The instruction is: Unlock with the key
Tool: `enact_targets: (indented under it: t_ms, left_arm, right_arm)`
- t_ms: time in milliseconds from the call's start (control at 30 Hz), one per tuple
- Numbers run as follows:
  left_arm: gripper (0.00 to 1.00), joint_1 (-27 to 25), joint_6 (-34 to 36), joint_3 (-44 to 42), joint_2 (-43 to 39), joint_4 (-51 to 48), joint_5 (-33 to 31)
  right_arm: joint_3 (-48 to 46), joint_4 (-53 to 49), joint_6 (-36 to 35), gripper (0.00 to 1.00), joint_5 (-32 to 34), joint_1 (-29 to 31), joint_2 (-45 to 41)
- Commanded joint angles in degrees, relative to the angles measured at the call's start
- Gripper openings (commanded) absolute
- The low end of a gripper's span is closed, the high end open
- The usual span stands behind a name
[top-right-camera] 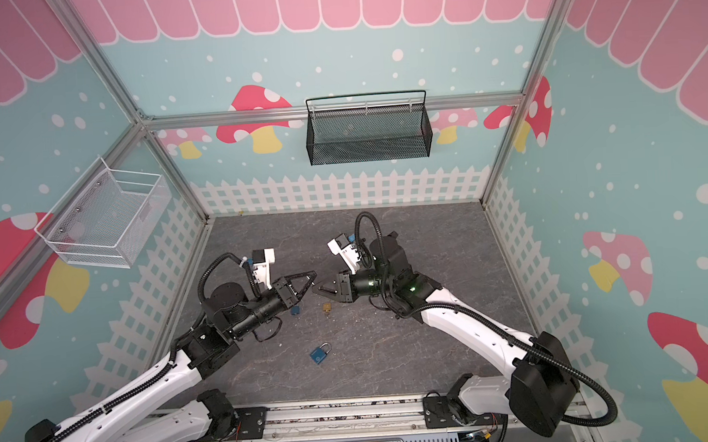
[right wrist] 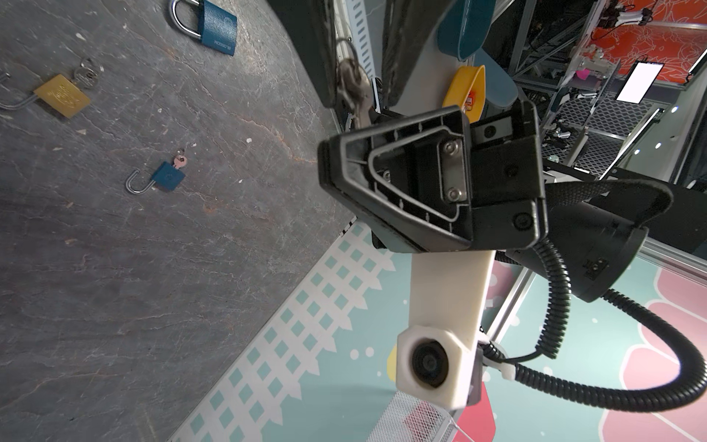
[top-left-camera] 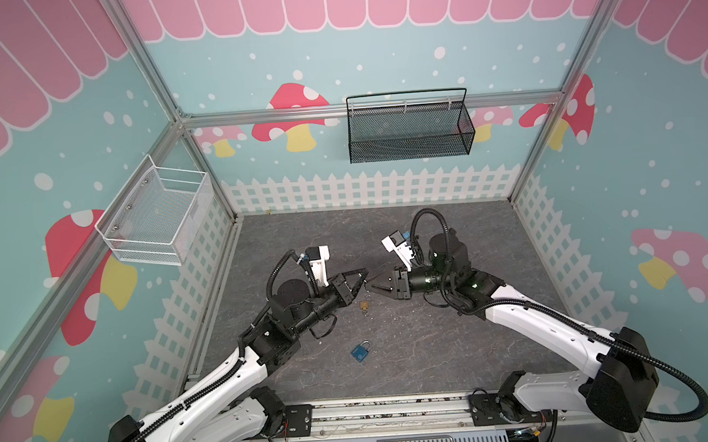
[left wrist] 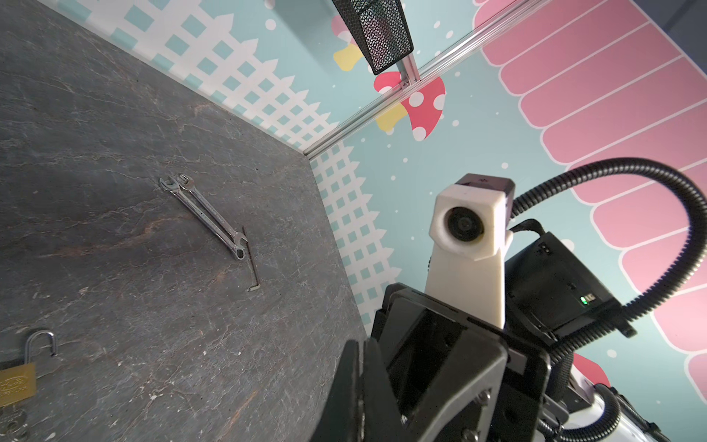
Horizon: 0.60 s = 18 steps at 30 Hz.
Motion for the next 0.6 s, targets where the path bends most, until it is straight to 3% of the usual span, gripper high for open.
enact_targets:
  t_ms: [0,567]
  left_arm:
    - [0.0,0.0,-0.2,0.6,-0.6,3.2,0.0]
    - [0.0,-0.2,-0.6,0.3,0.3,5.6,-0.1]
  right_arm:
    - [-1.2,3.4,2.2,0.24,-1.7,-0.5,-0.2]
    - [-4.3,15.6,10.0,0.23,-6.0,-0.6,1.4]
